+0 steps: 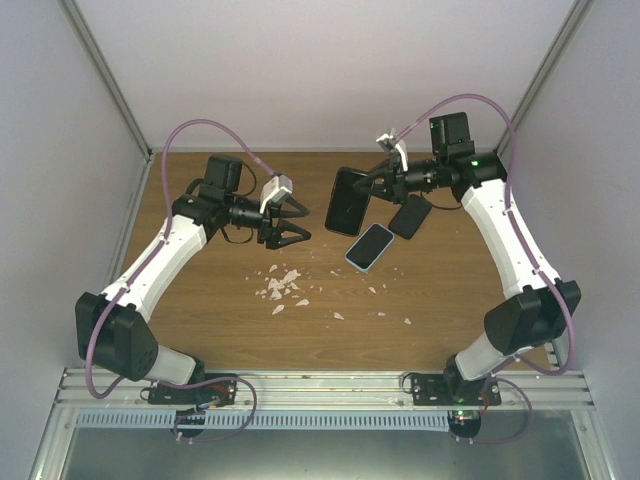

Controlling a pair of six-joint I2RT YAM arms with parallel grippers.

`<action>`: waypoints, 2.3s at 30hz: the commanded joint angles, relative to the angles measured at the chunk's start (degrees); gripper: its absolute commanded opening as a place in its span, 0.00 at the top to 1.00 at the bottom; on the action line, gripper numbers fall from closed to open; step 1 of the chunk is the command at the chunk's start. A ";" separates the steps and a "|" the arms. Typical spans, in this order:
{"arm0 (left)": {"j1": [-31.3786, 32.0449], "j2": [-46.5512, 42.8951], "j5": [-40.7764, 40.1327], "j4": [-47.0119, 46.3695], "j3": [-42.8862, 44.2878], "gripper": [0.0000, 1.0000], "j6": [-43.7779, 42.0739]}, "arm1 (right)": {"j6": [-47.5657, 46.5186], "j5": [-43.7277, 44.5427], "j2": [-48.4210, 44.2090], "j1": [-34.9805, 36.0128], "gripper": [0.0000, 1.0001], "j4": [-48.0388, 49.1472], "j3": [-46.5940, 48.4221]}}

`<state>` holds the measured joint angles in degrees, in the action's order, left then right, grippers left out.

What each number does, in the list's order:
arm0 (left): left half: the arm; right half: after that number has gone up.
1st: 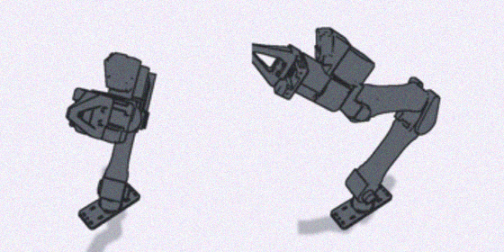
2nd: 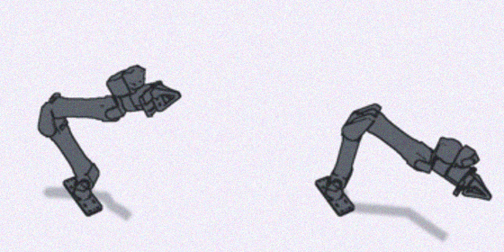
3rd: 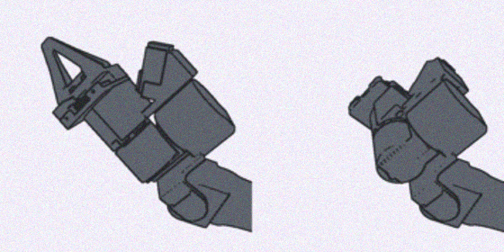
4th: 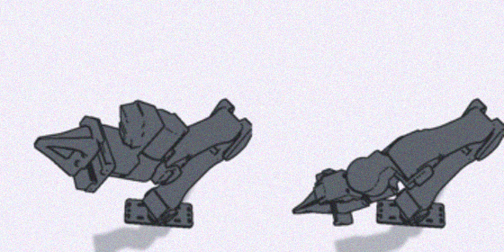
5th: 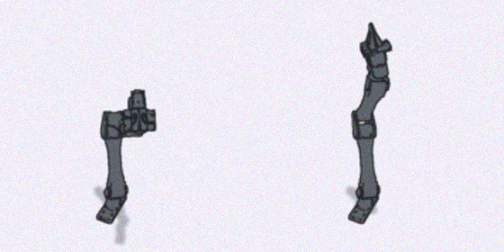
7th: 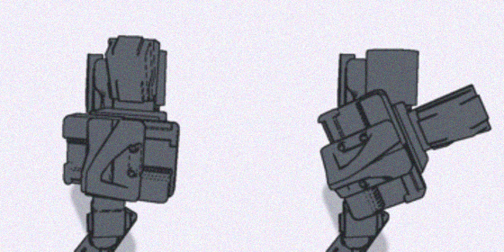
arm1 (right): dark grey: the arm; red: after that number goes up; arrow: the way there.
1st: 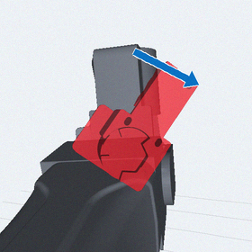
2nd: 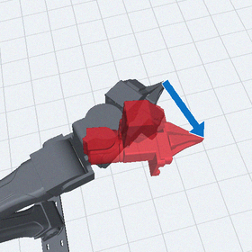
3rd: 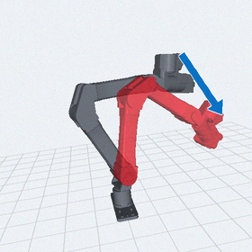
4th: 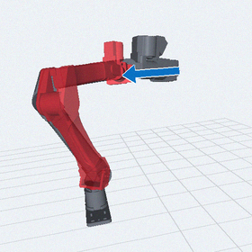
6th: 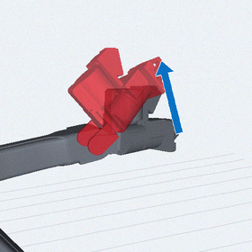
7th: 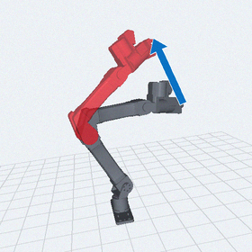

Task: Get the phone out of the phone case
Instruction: Adjust the phone, then remove the phone case from the phone.

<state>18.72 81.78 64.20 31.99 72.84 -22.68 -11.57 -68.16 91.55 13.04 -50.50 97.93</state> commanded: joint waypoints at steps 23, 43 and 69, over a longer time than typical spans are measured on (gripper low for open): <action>4.39 2.16 0.67 -11.23 1.63 0.32 14.34 | 18.07 -19.69 -3.73 -4.22 1.00 16.87 -7.16; 4.26 3.30 -11.94 -12.01 1.23 0.51 17.59 | 17.97 -23.52 -4.02 -4.08 1.00 16.98 -8.89; 1.71 5.67 -16.08 -15.29 -1.25 0.69 21.75 | 19.52 -32.12 -6.73 -2.30 1.00 17.72 -12.14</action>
<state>20.45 86.98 48.40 20.69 72.25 -2.07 6.46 -85.38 86.87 10.20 -32.99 86.08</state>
